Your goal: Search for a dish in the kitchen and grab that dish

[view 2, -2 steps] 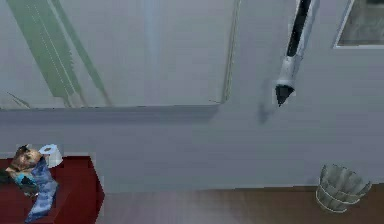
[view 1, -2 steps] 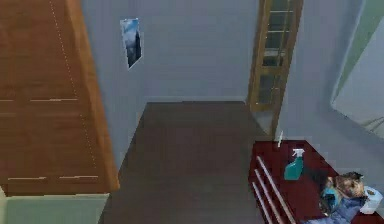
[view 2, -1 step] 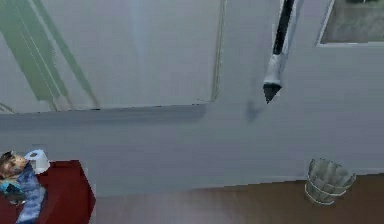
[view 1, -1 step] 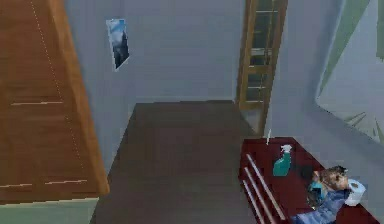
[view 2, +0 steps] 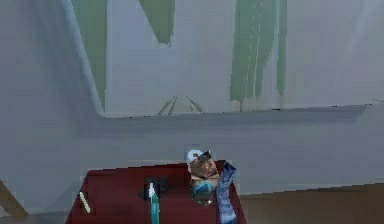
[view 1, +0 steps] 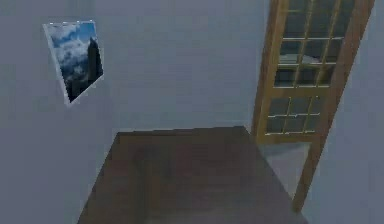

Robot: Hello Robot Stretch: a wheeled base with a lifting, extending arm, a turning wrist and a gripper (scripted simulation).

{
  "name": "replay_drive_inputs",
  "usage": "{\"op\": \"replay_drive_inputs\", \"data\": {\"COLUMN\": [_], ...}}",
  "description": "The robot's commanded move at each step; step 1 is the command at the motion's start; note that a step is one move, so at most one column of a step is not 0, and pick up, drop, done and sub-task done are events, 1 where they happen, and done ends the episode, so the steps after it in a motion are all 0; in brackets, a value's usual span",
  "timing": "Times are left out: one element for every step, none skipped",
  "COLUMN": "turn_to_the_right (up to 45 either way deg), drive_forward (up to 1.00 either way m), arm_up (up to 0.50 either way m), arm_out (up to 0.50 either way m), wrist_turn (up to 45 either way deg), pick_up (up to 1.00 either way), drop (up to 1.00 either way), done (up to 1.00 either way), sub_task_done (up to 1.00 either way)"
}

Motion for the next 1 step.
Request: {"op": "replay_drive_inputs", "data": {"turn_to_the_right": [0.0], "drive_forward": [0.65], "arm_up": [0.00], "arm_out": [0.00], "wrist_turn": [0.0], "pick_up": [0.00], "drop": [0.00], "done": [0.00], "sub_task_done": [0.00]}}
